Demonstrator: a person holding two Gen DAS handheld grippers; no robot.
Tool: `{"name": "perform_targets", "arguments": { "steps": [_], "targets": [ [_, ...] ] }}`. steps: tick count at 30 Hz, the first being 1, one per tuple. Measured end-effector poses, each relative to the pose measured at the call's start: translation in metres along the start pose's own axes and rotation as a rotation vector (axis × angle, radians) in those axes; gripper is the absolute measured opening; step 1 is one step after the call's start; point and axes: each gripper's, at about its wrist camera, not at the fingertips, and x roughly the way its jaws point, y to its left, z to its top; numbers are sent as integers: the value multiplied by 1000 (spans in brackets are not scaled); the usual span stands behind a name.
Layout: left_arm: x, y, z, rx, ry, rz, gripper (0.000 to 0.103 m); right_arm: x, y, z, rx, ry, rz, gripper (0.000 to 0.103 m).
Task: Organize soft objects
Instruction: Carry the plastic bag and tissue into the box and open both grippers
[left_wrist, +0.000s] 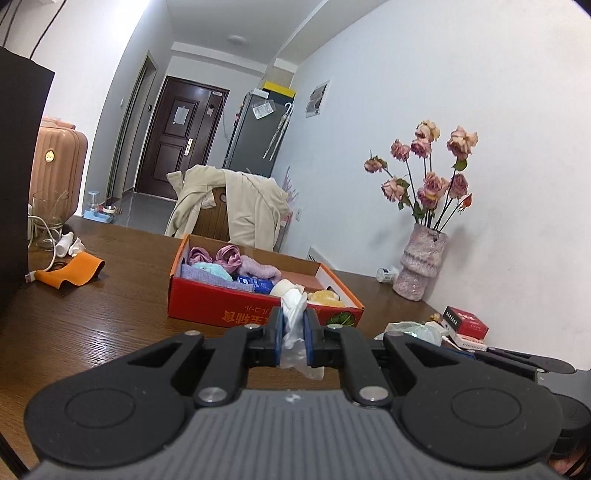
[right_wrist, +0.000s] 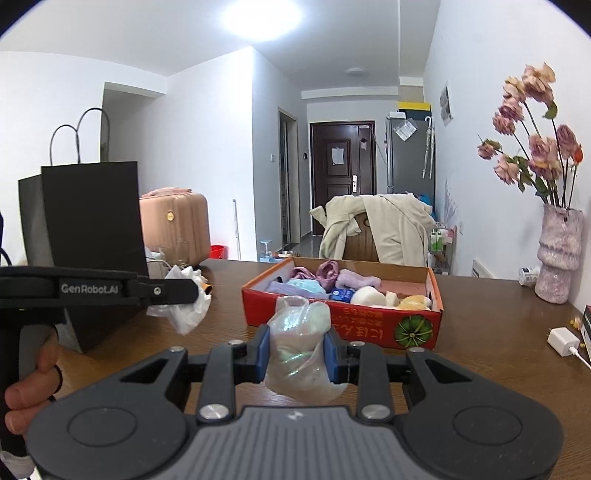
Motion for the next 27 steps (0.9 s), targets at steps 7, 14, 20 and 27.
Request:
{"name": "perform_targets", "arguments": {
  "steps": [7,14,20,27],
  "targets": [
    [-3,1,1,-1,-7,-5,12,-5,9,2,-11,-9,-5,29],
    [19,1,20,33,-10,0,12,16,-1,13,-15,-6,-7,29],
    [58,6,52,68,-22,-4,12,49,-15,41,-58,-26,-15,29],
    [129,15,100,105,1,-21,12,112,-48,83,-40,15,44,29]
  ]
}}
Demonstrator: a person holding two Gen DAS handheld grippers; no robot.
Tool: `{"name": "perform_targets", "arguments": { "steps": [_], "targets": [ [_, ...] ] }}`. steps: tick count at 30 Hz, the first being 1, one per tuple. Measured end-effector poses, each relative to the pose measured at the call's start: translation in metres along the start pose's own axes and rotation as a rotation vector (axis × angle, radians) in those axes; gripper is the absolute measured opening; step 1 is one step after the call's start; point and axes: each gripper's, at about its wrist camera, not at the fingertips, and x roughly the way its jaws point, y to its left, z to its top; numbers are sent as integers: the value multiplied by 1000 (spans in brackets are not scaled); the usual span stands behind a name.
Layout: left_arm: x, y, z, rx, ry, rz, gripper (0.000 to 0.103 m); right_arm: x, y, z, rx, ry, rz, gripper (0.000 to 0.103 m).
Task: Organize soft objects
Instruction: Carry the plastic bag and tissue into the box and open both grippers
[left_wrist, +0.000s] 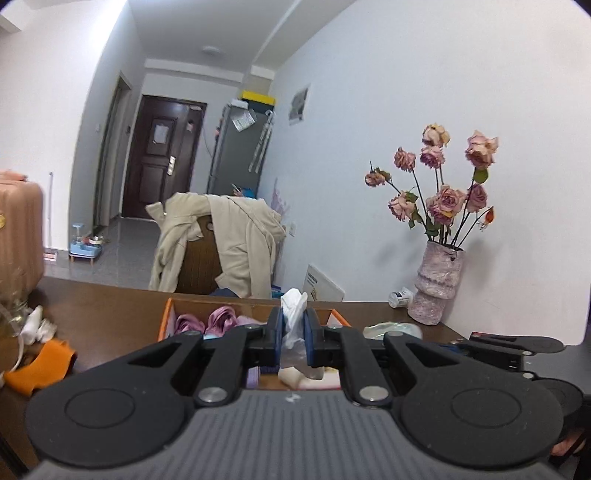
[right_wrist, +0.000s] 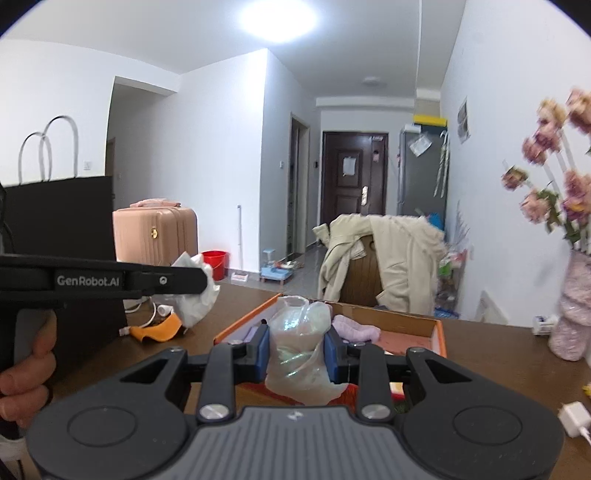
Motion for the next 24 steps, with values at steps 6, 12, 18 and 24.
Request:
{"name": "perform_targets", "arguments": {
  "steps": [6,12,18,24],
  "targets": [
    [80,18,21,7,51,15,12,70,-33,27,49,76,44,29],
    [156,44,9,-51,153,4,12,143,-56,23,100,159,64,30],
    [215,65,-29,-63,266,47,13,204,-64,-12,133,276,73,30],
    [246,77,-68,-79,391,104,27,239,-61,-43,101,377,19,32]
  ]
}}
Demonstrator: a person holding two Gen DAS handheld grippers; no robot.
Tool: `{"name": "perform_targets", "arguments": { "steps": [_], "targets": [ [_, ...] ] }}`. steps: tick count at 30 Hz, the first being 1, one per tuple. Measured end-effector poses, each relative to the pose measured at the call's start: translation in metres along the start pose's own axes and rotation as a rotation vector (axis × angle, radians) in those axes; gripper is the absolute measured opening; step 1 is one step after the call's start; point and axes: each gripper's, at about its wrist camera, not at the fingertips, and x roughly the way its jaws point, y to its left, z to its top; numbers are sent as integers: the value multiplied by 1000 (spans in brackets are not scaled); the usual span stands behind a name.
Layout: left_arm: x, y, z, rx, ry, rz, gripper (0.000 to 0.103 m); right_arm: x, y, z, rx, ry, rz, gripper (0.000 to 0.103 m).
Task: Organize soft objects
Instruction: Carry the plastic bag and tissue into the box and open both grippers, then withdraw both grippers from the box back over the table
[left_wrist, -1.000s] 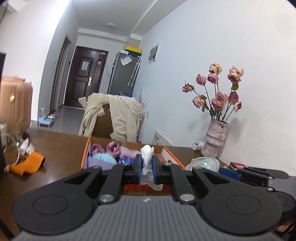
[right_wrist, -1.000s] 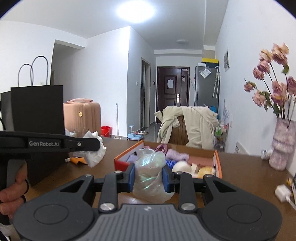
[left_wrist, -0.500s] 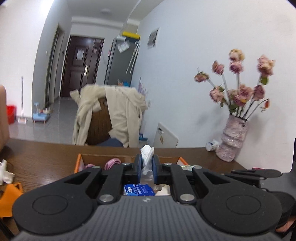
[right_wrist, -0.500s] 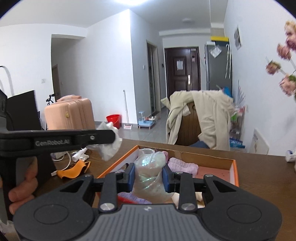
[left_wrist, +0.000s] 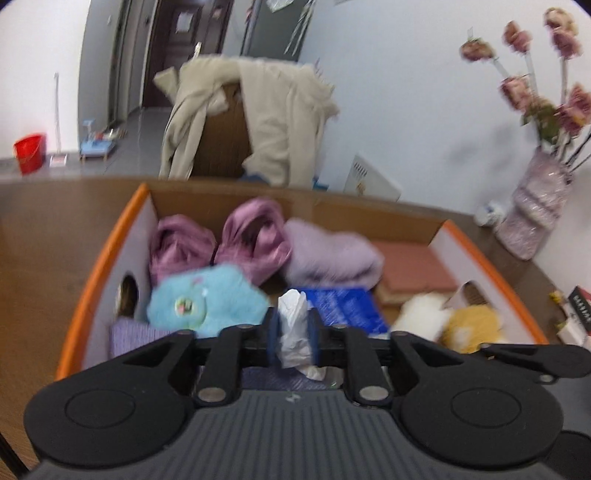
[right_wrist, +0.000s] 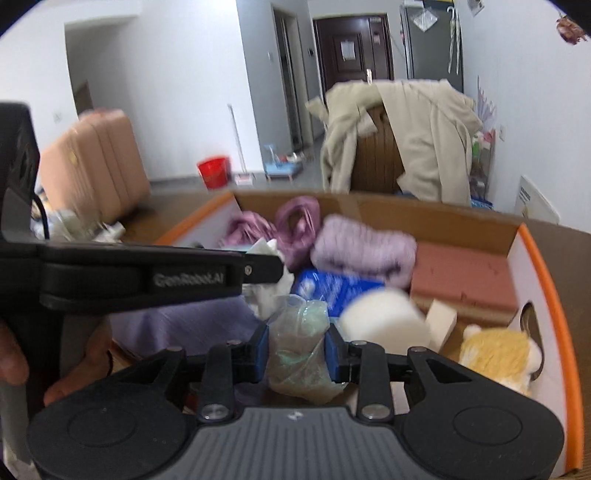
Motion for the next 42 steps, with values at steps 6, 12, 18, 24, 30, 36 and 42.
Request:
{"name": "perform_targets", "arguments": {
  "steps": [6,12,18,24,30,36,42],
  "targets": [
    [-21,-5,4,10,-66,18,76,-3,-3,-1,25,-17,9,59],
    [-68,-9,25,18,-140,16,77,-38,0,12,12,-77,-19,65],
    [-126,-12,36,29,-215,58,85,-99,-1,27,6,-165,-79,71],
    [-179,-19,25,62,-266,121,91,-159,-1,27,7,-218,-136,74],
    [-221,-29,8,75,-311,146,97,-202,8,11,2,-260,-169,82],
    [-253,-38,-12,79,-365,151,100,-230,16,-4,22,-297,-187,84],
    [-274,-44,-51,82,-444,152,101,-252,26,-38,56,-422,-187,94]
  ]
}}
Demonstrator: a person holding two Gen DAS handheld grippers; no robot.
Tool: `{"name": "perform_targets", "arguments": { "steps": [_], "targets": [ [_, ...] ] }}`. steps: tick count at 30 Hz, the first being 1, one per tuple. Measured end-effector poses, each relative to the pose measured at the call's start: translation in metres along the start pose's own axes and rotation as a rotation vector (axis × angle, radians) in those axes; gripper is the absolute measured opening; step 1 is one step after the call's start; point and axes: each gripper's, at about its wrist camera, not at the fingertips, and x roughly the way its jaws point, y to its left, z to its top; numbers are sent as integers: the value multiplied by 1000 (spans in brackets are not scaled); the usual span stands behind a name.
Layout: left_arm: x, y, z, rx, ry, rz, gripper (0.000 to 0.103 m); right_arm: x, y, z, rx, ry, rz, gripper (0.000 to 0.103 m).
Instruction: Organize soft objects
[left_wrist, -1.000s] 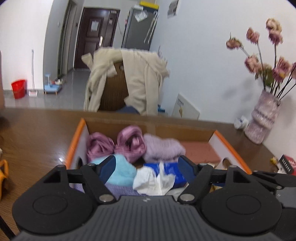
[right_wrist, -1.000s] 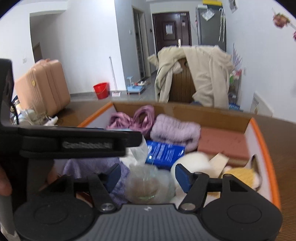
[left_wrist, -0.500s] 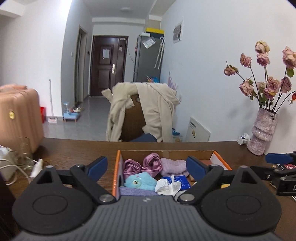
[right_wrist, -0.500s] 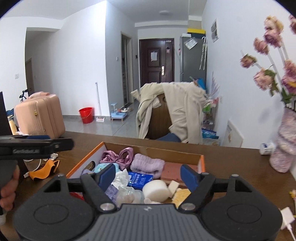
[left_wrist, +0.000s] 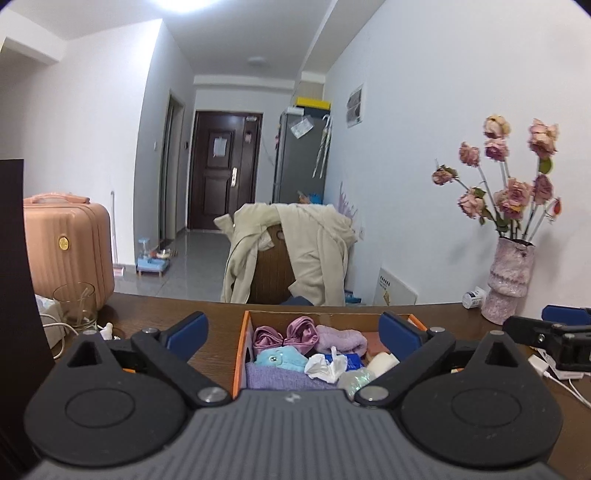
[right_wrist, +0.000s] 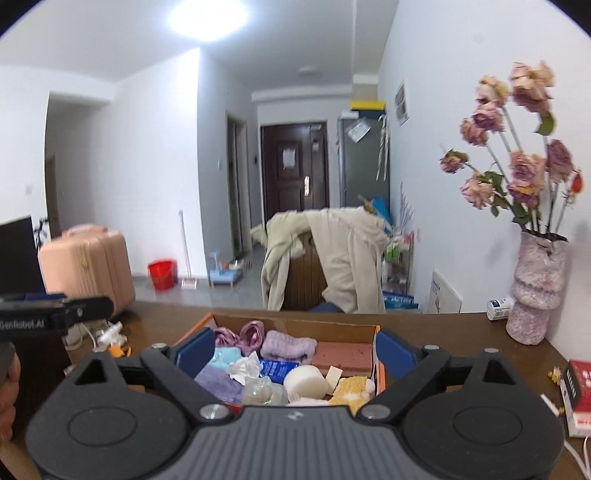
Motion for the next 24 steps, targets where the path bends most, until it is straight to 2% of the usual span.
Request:
{"name": "perform_targets", "arguments": {
  "steps": [2,6,10,15,18,24],
  "targets": [
    [-13,-1,-10,7,-20,9,102,-9,1,-12,11,-26,-4,94],
    [-46,-2,-33,35,-110,2,103,-30,5,-40,-7,-84,-31,95],
    [-83,1,-59,20,-130,13,103,-60,13,-67,-16,-134,-67,103],
    [-136,-1,-87,32,-159,39,103,-102,31,-97,-58,-163,-77,103],
    [-166,-1,-100,23,-161,51,103,-126,42,-113,-56,-120,-88,103],
    [-215,1,-137,-16,-91,82,103,-178,71,-143,-44,-34,-100,103]
  ]
}}
